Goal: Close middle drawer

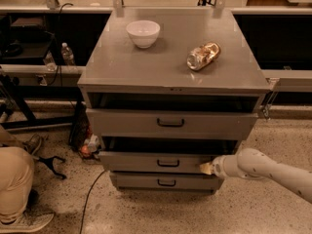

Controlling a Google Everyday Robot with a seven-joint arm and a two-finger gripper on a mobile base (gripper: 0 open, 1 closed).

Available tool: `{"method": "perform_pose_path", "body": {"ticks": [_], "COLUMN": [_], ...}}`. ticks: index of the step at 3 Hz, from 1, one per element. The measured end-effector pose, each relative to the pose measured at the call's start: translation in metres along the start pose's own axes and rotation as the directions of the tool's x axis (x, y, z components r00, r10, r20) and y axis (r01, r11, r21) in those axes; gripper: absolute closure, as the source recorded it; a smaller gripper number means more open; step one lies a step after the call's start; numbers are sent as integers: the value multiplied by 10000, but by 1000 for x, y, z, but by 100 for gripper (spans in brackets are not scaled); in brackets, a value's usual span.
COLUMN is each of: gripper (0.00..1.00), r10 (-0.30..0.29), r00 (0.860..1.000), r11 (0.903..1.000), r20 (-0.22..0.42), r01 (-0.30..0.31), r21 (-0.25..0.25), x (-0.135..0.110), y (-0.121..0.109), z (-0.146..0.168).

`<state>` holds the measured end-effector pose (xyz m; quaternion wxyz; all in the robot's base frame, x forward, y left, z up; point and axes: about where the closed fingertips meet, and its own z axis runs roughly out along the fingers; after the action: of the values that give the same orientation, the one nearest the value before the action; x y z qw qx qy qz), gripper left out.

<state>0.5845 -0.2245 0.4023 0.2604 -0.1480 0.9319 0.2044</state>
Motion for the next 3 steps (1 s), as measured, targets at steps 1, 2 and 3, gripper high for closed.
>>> {"method": "perform_pose_path", "body": {"ticks": [1,2,3], "gripper": [100,100,100], "r10": [42,45,262], "r00": [9998,9998,9991], "r11": [9999,9999,9994], "r20": [212,205,-331], "r01": [-39,-43,-269], "r21": [-106,-112,-233], "x": [-30,-29,3], "y": [-3,-3,-3], "z": [10,10,-11]}}
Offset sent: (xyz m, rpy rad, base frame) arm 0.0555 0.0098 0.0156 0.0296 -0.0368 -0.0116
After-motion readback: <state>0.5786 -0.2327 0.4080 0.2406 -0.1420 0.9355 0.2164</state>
